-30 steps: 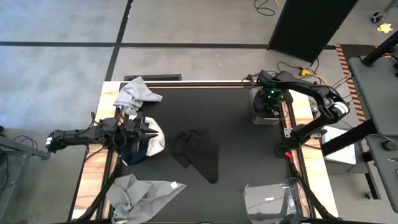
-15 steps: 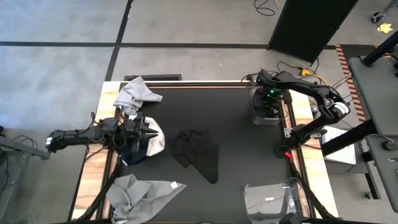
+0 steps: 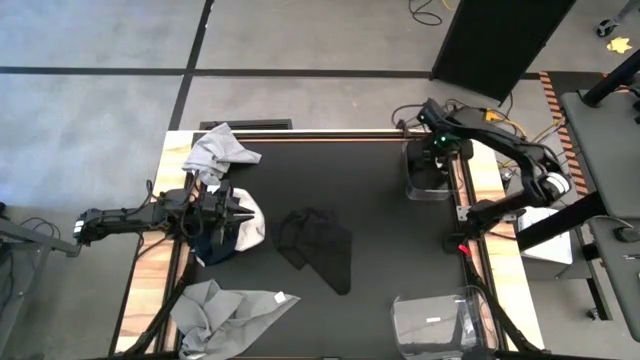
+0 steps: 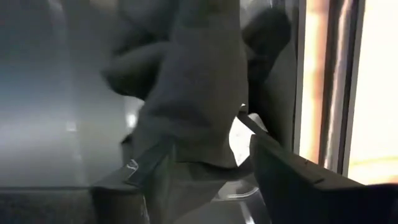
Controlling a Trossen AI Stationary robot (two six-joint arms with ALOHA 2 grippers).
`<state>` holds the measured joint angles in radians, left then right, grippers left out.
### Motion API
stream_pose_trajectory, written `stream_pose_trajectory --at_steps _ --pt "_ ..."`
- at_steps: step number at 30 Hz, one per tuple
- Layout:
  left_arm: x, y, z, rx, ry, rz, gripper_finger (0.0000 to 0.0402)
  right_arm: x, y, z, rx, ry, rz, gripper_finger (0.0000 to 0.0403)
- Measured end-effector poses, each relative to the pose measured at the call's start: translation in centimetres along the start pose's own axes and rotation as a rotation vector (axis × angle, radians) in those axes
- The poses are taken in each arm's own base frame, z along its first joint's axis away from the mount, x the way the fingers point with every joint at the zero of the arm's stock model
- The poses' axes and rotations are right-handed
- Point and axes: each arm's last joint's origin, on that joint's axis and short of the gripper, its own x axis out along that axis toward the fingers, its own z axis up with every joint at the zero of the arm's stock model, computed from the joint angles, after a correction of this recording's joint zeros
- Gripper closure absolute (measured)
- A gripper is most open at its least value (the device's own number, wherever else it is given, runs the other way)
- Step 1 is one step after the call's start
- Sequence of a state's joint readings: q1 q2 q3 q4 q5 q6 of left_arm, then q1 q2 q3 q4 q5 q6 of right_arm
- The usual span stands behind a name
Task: Sort towels by color in basket
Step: Put the right black towel into the top transparent bin, then put the black towel into the top transparent bin
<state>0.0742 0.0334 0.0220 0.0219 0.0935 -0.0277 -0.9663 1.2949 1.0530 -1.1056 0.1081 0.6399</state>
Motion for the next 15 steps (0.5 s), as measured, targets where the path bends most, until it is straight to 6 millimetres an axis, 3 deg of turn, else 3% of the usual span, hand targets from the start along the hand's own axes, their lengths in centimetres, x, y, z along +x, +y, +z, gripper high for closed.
stream_pose_trajectory --at_steps 7,12,15 --pt "0.0 0.0 0.0 0.0 -0.001 0.0 0.0362 -4.0 0.4 -2.7 -0.092 -0.127 0.12 0.0196" --pt "0.0 0.0 0.0 0.0 0.0 0.0 0.0362 -6.4 2.0 -6.7 -0.229 -0.219 0.214 0.0206" --pt "0.0 0.0 0.0 0.0 0.0 0.0 0.0362 -7.5 4.0 -9.8 -0.344 -0.262 0.332 0.0211"
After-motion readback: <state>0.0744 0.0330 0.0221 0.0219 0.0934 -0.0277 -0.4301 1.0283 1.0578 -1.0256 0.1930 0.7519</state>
